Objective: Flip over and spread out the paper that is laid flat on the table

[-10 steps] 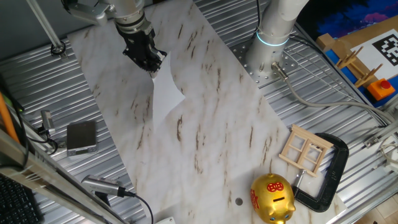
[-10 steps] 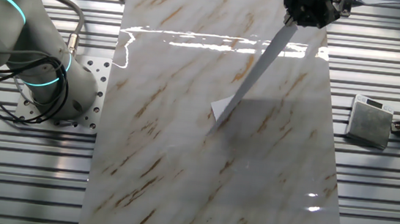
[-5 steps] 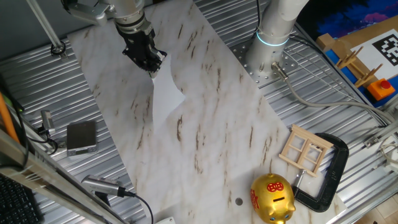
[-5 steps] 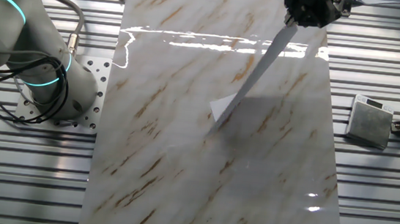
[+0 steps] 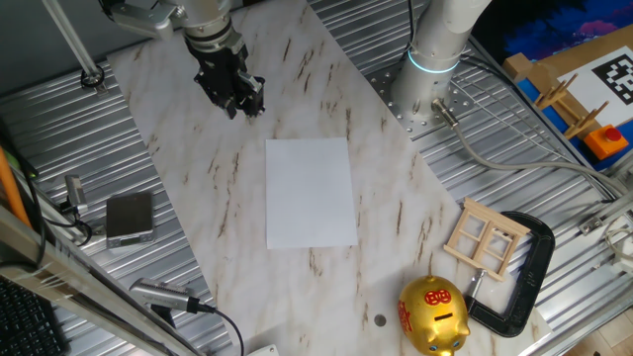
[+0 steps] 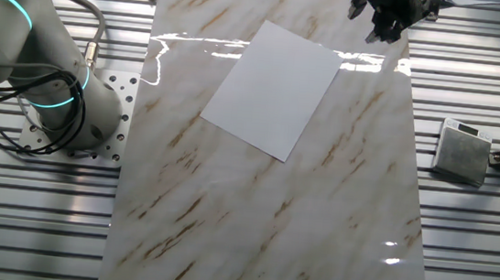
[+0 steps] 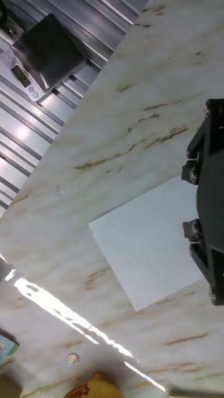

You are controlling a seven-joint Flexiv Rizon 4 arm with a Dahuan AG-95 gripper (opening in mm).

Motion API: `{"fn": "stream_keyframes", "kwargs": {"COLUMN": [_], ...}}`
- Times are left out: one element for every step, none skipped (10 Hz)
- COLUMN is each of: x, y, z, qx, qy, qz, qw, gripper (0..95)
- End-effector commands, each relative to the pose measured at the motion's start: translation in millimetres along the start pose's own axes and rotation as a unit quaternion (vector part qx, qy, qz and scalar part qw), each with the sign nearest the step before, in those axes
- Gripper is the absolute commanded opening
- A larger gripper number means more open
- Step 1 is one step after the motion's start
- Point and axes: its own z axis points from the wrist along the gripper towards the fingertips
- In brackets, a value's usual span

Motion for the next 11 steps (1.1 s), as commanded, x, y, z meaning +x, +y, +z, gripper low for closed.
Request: {"fn": "stream_keyframes", "kwargs": {"x": [0.5,2.5,3.9,5.8,6.7,7.4,7.7,7.3,7.3,7.3,7.3], "y": [1.7,2.9,4.2,5.7,5.9,5.8,5.7,6.5,6.5,6.5,6.5], "z": [-4.5,-8.8,-12.5,-17.0,-18.2,-18.7,-18.9,-17.7,-17.7,-17.7,-17.7], "qx": [0.011,0.013,0.013,0.013,0.014,0.013,0.013,0.014,0.014,0.015,0.014], "qy": [0.009,0.011,0.012,0.012,0.012,0.011,0.007,0.009,0.007,0.007,0.006], "qz": [0.004,0.007,0.011,0.016,0.019,0.021,0.024,0.033,0.047,0.074,0.089], "qw": [0.9999,0.9998,0.9998,0.9997,0.9997,0.9996,0.9996,0.9993,0.9987,0.9971,0.9959], "gripper": [19.0,19.0,0.0,0.0,0.0,0.0,0.0,0.0,0.0,0.0,0.0]}}
